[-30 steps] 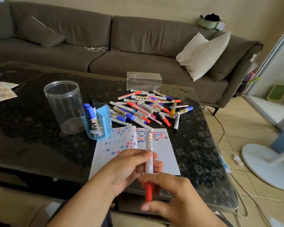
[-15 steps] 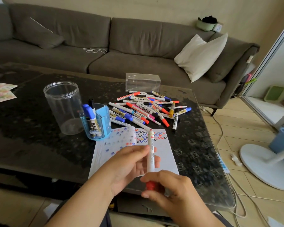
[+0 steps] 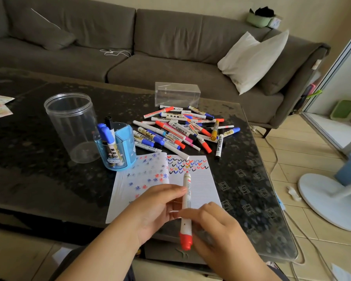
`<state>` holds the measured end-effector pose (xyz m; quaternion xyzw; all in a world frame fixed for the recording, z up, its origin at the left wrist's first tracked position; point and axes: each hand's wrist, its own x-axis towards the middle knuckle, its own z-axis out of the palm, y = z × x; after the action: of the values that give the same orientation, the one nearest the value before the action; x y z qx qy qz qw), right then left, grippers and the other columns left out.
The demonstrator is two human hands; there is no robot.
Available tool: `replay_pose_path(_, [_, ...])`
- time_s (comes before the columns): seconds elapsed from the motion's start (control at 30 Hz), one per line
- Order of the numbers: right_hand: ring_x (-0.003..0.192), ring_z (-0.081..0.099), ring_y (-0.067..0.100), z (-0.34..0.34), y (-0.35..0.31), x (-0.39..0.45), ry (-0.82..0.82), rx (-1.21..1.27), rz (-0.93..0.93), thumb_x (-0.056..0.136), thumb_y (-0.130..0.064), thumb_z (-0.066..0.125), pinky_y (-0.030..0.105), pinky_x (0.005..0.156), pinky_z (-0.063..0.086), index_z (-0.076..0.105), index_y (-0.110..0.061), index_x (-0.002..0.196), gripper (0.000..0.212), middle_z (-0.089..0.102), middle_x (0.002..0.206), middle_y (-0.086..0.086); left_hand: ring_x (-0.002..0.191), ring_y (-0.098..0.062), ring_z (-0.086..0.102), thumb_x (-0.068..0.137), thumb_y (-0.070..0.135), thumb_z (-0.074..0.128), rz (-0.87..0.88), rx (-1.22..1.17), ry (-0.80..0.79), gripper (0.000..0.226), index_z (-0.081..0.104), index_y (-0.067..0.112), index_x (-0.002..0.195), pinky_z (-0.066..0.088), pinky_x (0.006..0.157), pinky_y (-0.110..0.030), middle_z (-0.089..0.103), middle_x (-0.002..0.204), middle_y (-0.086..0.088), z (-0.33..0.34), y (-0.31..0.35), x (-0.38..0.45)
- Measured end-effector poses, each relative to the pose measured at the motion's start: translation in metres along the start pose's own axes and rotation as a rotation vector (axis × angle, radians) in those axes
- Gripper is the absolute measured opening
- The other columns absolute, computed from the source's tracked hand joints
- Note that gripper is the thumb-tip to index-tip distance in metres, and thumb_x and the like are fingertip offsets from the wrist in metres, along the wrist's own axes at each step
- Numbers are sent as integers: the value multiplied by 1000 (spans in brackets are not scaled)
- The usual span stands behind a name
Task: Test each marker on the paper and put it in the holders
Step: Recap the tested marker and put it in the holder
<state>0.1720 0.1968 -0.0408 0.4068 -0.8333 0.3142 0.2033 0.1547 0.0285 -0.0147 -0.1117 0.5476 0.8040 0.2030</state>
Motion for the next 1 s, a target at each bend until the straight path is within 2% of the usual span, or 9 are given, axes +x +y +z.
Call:
replay_pose_path(0.13, [67,49,14,12,12,7,118,-51,58,79,-20,69,26,57,45,53,-21,106,32,51,77,-5,84,-25,62,71,27,67,-7,56,-30,17,74,13,74,47,81,-40,69,78,-8,0,-3,9])
replay_pose_path(0.27, [70,51,3,17,26,16,145,55,302,81,-29,56,12,62,41,50,-27,102,22,55,82,-10,86,-19,66,89,28,58,46,225,25,21,74,16,82,50,89,-37,72,86,-5,1,-6,21])
replay_pose_path(0.4, [66,60,0,18,56,33,186,262,595,84,-35,51,8,60,42,61,-33,106,24,66,85,-16,88,-6,60,93,30,53,403,921,305,18,67,20,96,48,81,-21,66,94,9,-15,-9,48])
replay_pose_path(0.5, [82,67,1,23,84,53,131,411,760,88,-40,55,20,74,52,65,-33,107,22,71,96,-9,90,-14,59,92,29,47,653,1314,215,26,69,14,96,42,81,-20,65,95,4,-32,-16,77])
replay_pose_path(0.57, [70,64,-1,30,99,67,103,443,850,88,-32,63,18,64,50,68,-27,93,9,71,83,-7,81,-16,62,87,33,42,761,1455,149,32,69,15,84,42,83,-23,68,84,4,-38,-27,93])
replay_pose_path(0.63, [58,56,4,40,112,78,87,431,881,85,-26,68,19,54,45,66,-17,81,10,66,70,-3,81,-12,62,85,31,42,819,1496,149,30,69,18,81,44,88,-28,68,83,7,-42,-36,101])
replay_pose_path(0.73, [52,49,2,53,125,83,96,443,902,85,-15,66,19,51,41,58,-8,73,16,58,63,-1,88,-7,61,85,24,41,865,1471,190,31,71,19,88,30,100,-26,69,92,9,-47,-44,103])
replay_pose_path(0.87, [51,41,1,64,133,73,177,449,879,82,-4,62,17,48,34,50,-8,65,21,48,58,-4,86,-10,63,82,21,42,910,1450,228,32,73,16,87,30,100,-27,70,92,6,-47,-47,108])
replay_pose_path(1.0, [48,35,2,66,136,71,255,445,873,85,-7,63,15,47,31,43,-10,62,30,41,54,-6,85,-12,64,81,20,43,915,1439,231,32,73,14,86,32,98,-28,71,91,5,-48,-47,109])
